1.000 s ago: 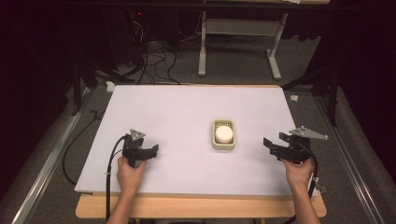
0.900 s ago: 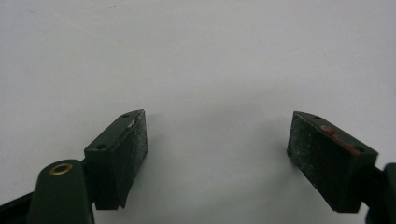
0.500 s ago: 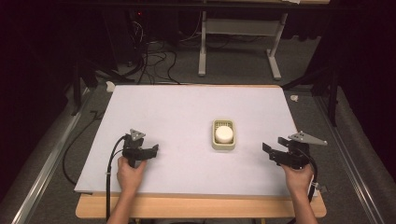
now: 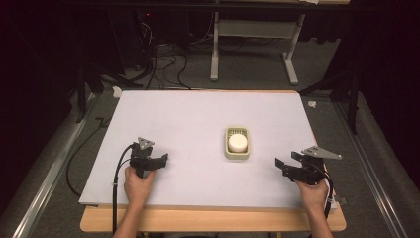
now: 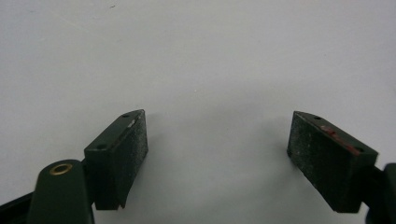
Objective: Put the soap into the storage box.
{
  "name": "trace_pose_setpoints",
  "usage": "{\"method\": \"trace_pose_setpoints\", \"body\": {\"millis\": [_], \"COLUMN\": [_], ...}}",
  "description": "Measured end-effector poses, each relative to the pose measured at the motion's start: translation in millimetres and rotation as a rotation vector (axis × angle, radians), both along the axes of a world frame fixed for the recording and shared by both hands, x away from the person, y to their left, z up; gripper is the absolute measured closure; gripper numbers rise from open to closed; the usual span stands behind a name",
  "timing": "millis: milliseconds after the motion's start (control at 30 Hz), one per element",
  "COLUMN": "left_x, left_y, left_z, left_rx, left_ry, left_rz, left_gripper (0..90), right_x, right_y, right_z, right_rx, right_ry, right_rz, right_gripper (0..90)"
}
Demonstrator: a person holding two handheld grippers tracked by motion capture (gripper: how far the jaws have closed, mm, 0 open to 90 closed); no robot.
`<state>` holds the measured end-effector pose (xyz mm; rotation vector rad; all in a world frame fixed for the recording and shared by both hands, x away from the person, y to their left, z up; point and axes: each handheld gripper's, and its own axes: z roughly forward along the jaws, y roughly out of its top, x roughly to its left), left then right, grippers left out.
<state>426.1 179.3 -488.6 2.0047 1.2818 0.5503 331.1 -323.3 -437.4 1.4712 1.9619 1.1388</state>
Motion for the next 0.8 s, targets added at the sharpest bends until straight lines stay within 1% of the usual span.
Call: {"method": "trace_pose_setpoints", "body": {"millis": [200, 267, 367, 567, 633, 800], "left_x": [0.0, 0.0, -0.1, -0.1, -0.1, -0.1], "left_y": [0.0, 0.0, 0.0, 0.1, 0.0, 0.0], "left_z": [0.0, 0.0, 0.0, 0.1, 0.1, 0.1], "left_rx": [0.0, 0.0, 0.0, 0.001, 0.001, 0.001], "left_ry": [0.0, 0.0, 0.0, 0.001, 0.001, 0.001], "left_rz": [0.0, 0.0, 0.0, -0.001, -0.001, -0.001], "left_gripper": [20.5, 20.5, 20.6, 20.6, 20.6, 20.6], "right_x": [-0.7, -0.5, 0.8, 9.4, 12.3, 18.8], "right_y": [2.7, 4.5, 7.6, 16.2, 19.5, 21.2], "right_z": [-7.6, -9.4, -10.4, -14.9, -17.0, -23.3], "right_rx": [-0.006, 0.001, 0.001, -0.007, -0.022, -0.033], "right_ry": [0.014, 0.022, 0.022, 0.023, 0.03, 0.05], "right_rz": [0.005, 0.004, 0.011, 0.018, 0.02, 0.004], "right_gripper": [26.6, 26.6, 26.7, 26.8, 26.8, 26.8]}}
